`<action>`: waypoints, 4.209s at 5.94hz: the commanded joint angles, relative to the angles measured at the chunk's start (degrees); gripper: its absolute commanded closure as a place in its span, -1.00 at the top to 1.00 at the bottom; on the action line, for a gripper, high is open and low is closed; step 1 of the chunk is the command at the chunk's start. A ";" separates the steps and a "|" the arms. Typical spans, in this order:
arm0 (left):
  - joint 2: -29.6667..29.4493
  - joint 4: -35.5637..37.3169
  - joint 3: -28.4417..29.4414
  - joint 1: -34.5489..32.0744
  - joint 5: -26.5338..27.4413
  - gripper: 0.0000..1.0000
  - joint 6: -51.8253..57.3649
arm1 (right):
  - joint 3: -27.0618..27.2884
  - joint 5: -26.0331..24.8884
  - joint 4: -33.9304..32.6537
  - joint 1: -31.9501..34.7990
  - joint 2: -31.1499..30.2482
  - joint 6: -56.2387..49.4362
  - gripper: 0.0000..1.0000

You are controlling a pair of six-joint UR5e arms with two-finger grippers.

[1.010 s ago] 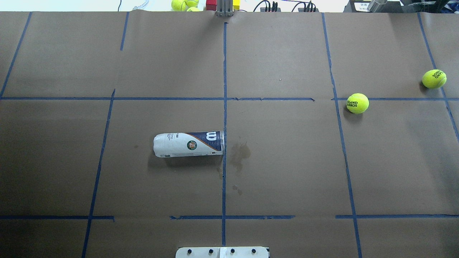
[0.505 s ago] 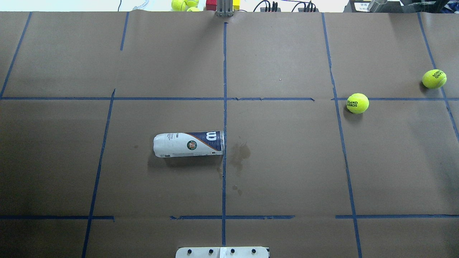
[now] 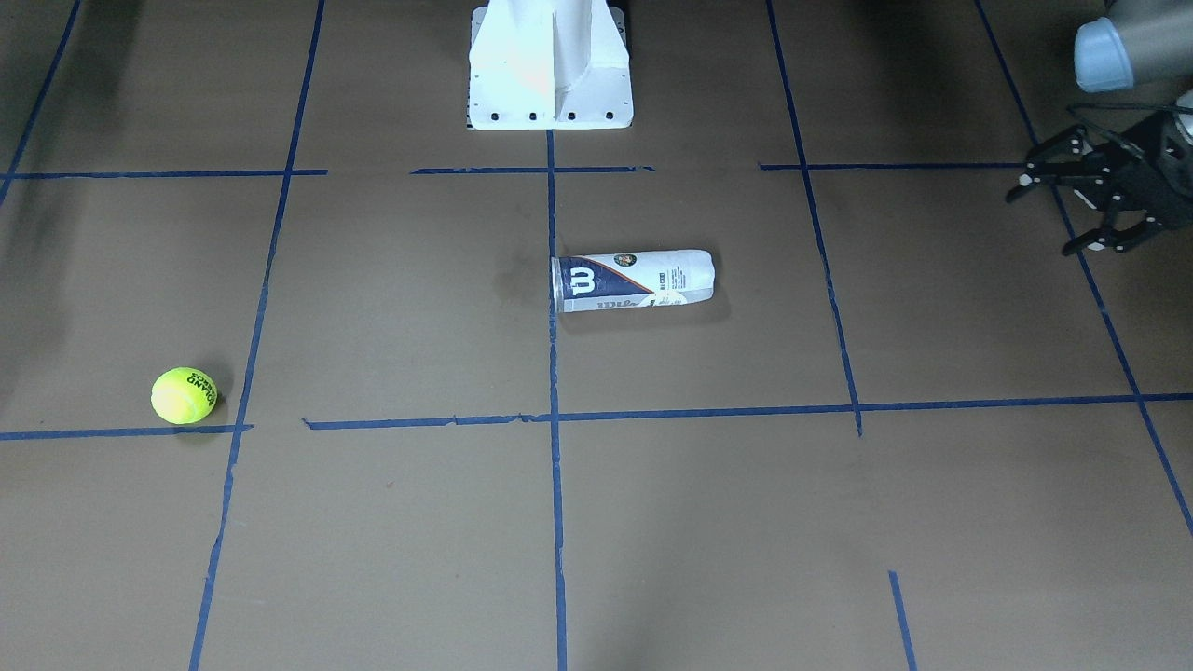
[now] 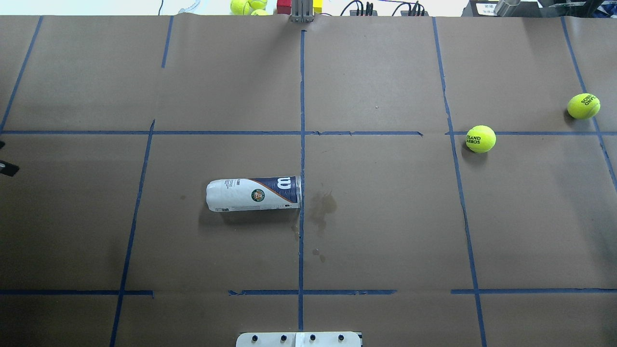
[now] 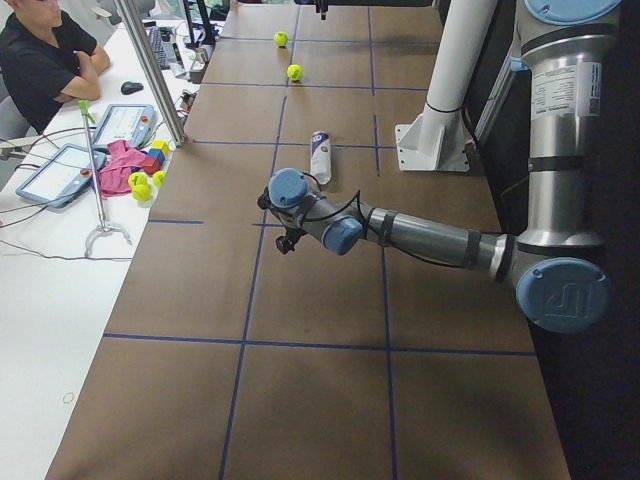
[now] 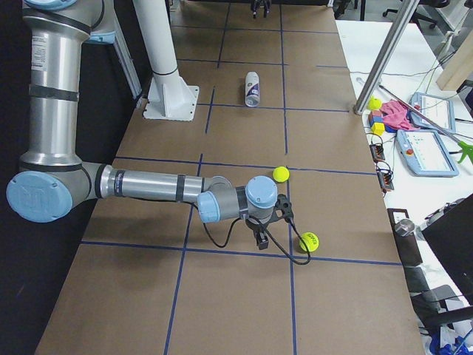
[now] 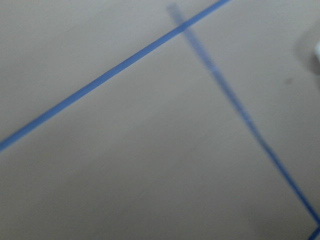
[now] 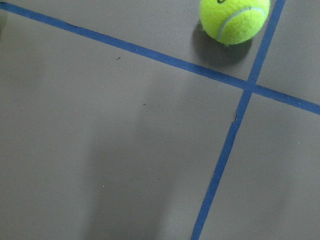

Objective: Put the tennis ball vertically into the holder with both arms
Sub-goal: 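Move the left gripper down over the lying clear tennis-ball can, then grasp the can with the left gripper and tilt it upright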

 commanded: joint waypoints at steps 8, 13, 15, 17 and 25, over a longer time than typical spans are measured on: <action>-38.74 21.18 -3.66 35.98 36.32 1.00 -2.38 | 5.82 3.59 -0.01 0.00 -2.62 2.56 1.00; -54.60 38.80 13.71 45.08 59.75 0.99 7.53 | 5.56 3.24 0.07 -0.09 -2.53 4.93 1.00; -56.46 39.16 17.25 46.66 60.20 0.99 8.34 | 5.74 3.15 0.07 -0.09 -2.62 5.98 1.00; -56.99 38.89 18.59 48.14 61.96 0.99 6.33 | 5.56 3.15 0.07 -0.09 -2.62 5.99 1.00; -53.84 31.16 22.28 48.95 65.30 0.99 2.27 | 5.47 3.15 0.07 -0.09 -2.53 6.08 1.00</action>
